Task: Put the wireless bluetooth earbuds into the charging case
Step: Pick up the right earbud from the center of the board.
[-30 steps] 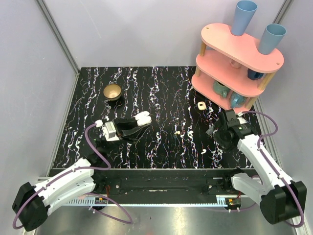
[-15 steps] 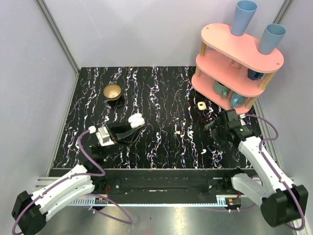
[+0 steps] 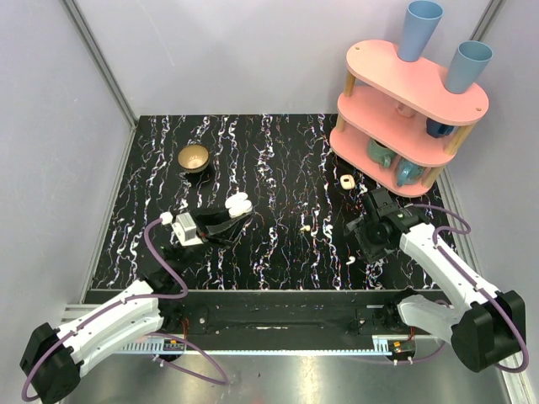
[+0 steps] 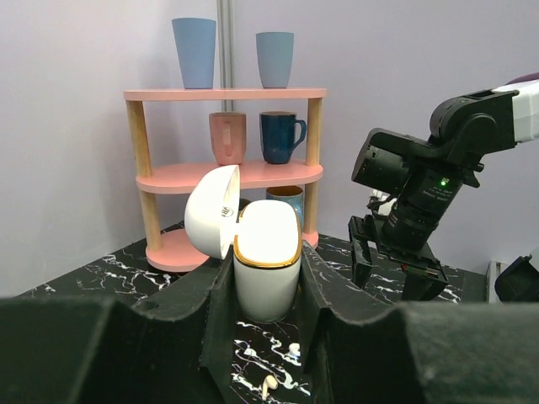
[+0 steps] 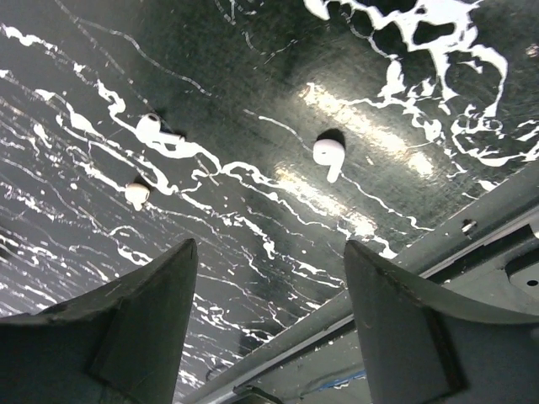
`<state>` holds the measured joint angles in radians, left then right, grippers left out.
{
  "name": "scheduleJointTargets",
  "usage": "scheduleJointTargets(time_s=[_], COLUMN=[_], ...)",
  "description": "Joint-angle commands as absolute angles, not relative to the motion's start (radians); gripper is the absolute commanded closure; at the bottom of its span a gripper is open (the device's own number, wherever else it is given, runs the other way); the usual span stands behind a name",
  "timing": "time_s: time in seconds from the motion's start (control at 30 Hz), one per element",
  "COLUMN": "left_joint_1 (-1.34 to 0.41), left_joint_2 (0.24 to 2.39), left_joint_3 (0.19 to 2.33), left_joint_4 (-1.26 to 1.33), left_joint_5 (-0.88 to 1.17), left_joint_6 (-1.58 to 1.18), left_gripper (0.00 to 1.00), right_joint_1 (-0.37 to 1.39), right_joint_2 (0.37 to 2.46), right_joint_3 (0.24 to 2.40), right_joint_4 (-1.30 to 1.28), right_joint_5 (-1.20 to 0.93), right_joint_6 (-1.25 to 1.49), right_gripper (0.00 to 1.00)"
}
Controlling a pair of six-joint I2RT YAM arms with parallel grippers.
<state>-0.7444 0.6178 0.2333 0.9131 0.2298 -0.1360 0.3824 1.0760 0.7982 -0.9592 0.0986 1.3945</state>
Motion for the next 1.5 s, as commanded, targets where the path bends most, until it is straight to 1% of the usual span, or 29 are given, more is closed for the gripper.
scheduleJointTargets(time_s=[0.0,0.3,0.37,0.47,0.67,0.7,0.9,0.93,1.03,1.23,1.33,1.37,1.47], left_joint_1=[-0.739,-0.738,-0.738,-0.738,-0.736,-0.736,-0.736,-0.733,-0.733,-0.732,-0.732,-0.730,-0.729], left_joint_2=[0.618,0.626,0.632,0.643,0.653,0.657,0.657,0.655,0.657,0.663,0.669,0.670,0.672], left_joint_3=[0.241,0.248,0.253,0.255,0.264,0.265,0.270,0.270,0.270,0.273,0.272,0.272,0.273], left_joint_4=[0.976,0.971,0.969,0.973,0.973,0.973,0.965,0.966,0.965,0.965,0.968,0.969,0.969], left_joint_5=[0.206,0.199,0.199,0.201,0.199,0.202,0.201,0.201,0.201,0.204,0.204,0.203,0.202], left_joint_6=[-0.138,-0.138,-0.138,-0.140,-0.135,-0.135,-0.130,-0.132,-0.132,-0.130,-0.133,-0.133,-0.133], left_gripper=[1.00,1.00,1.00,1.00,1.00,1.00,1.00,1.00,1.00,1.00,1.00,1.00,1.00], right_joint_1=[0.396,0.399,0.399,0.397,0.399,0.399,0.399,0.399,0.399,0.397,0.399,0.399,0.397], right_joint_2=[1.092,1.201,1.216,1.233,1.272,1.285,1.325,1.328,1.336,1.361,1.370,1.371,1.385], right_joint_3=[0.801,0.753,0.741,0.729,0.732,0.732,0.730,0.727,0.716,0.712,0.710,0.709,0.706], right_joint_4=[-1.019,-0.979,-0.951,-0.922,-0.894,-0.888,-0.867,-0.864,-0.842,-0.835,-0.830,-0.828,-0.821], right_joint_5=[0.184,0.181,0.175,0.179,0.195,0.202,0.206,0.206,0.201,0.209,0.213,0.213,0.215], right_joint_6=[1.489,1.430,1.427,1.422,1.420,1.417,1.414,1.413,1.413,1.411,1.410,1.410,1.408], right_gripper=[0.27,0.28,0.32,0.40,0.41,0.43,0.44,0.46,0.50,0.50,0.50,0.53,0.53])
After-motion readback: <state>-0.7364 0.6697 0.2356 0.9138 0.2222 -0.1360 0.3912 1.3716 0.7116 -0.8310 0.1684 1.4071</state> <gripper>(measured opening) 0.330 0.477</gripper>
